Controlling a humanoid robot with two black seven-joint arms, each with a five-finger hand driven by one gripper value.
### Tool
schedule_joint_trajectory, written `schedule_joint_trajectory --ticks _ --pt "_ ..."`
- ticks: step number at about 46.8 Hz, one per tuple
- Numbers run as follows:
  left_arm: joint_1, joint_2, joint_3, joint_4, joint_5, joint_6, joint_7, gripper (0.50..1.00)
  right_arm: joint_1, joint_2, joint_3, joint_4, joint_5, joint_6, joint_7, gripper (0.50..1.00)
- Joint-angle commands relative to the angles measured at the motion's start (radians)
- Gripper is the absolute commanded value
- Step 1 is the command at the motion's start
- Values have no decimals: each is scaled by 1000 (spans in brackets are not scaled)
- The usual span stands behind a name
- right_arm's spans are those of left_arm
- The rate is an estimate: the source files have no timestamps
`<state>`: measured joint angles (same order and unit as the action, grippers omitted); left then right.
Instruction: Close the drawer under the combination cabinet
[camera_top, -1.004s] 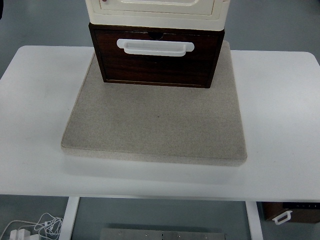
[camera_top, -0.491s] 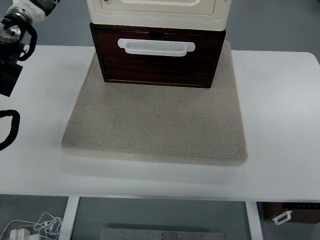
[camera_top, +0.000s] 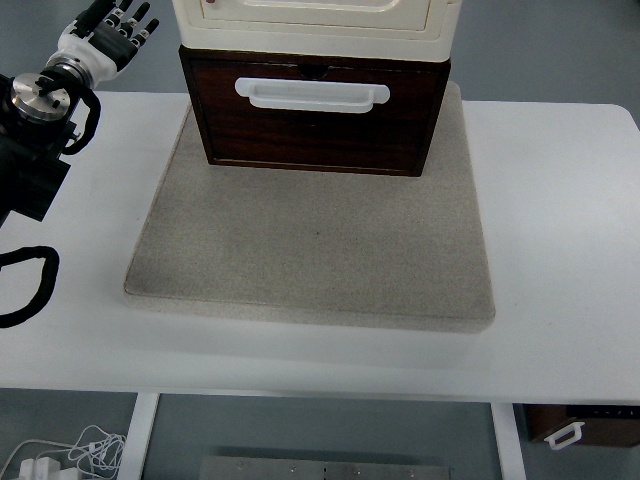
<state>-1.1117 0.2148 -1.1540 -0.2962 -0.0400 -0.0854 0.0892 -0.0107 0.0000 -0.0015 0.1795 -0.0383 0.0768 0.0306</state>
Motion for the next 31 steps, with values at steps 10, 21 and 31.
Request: schedule_joint_trajectory --ticks 10,21,31 --pt "7 -32 -10 -5 -3 1 -2 996 0 0 -2 0 0 1 0 952" --pt "7 -35 -4 -5 -38 -1 -2 996 0 0 0 0 0 3 0 952" --pt "9 -35 -4 -6 -40 -4 -2 996 0 0 0 0 0 5 0 952"
